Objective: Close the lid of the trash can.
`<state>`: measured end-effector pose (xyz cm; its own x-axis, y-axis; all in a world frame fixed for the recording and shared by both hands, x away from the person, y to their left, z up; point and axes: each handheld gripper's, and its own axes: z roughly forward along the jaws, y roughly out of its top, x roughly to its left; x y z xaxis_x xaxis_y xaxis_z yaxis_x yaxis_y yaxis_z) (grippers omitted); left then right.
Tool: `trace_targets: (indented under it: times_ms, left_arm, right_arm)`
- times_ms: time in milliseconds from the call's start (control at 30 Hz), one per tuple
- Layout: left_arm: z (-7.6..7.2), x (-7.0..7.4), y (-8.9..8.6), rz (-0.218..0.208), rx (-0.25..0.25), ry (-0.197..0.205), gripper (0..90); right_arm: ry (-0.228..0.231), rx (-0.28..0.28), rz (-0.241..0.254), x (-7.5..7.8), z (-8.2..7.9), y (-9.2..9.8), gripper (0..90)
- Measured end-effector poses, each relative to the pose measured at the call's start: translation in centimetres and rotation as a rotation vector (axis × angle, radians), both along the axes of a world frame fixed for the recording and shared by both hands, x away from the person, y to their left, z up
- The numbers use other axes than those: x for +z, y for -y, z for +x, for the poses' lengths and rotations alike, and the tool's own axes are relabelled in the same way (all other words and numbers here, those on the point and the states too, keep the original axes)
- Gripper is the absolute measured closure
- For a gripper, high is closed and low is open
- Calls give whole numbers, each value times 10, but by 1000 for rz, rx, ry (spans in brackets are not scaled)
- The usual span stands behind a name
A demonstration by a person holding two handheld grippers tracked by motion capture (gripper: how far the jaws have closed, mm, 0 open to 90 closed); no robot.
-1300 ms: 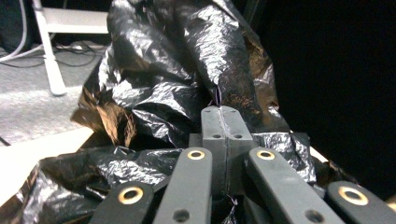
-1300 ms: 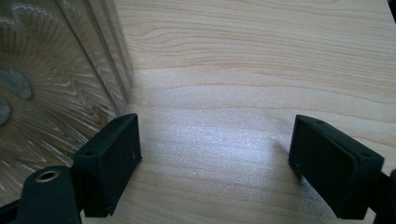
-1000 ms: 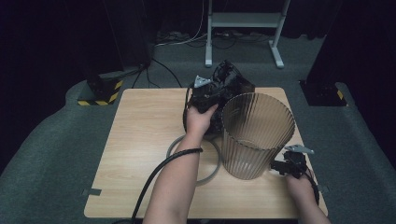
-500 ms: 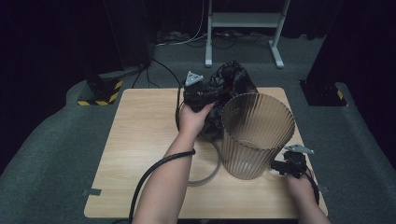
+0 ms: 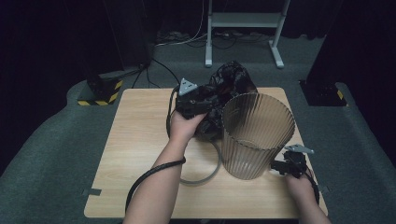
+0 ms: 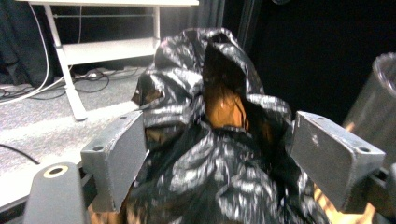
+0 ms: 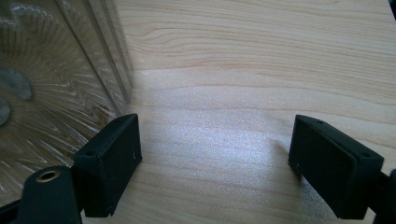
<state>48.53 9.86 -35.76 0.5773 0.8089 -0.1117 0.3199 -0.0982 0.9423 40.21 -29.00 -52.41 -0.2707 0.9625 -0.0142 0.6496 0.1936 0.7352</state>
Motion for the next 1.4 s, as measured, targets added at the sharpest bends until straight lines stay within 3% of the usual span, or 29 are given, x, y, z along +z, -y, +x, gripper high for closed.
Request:
trace_targets:
  times_ms: [133, 267, 500, 833, 1133, 1400]
  left_arm:
    - [-11, -3, -8, -22, 4, -17, 193]
    - [-19, -7, -12, 14, 11, -13, 184]
    - [-34, -18, -22, 22, 6, -26, 165]
    - [-61, -36, -41, -4, -12, -68, 160]
    - [-82, -60, -60, 32, -44, -136, 169]
    - [-97, -83, -78, 22, -44, -184, 183]
  right_arm:
    - [1, -2, -2, 0, 0, 0, 171]
    - [5, -1, -6, 0, 0, 0, 176]
    - [5, -2, -5, 0, -1, 0, 177]
    - [2, -5, -1, 0, -1, -1, 178]
    - [2, -5, -1, 0, -1, -1, 178]
    - [2, -5, -1, 0, -1, -1, 178]
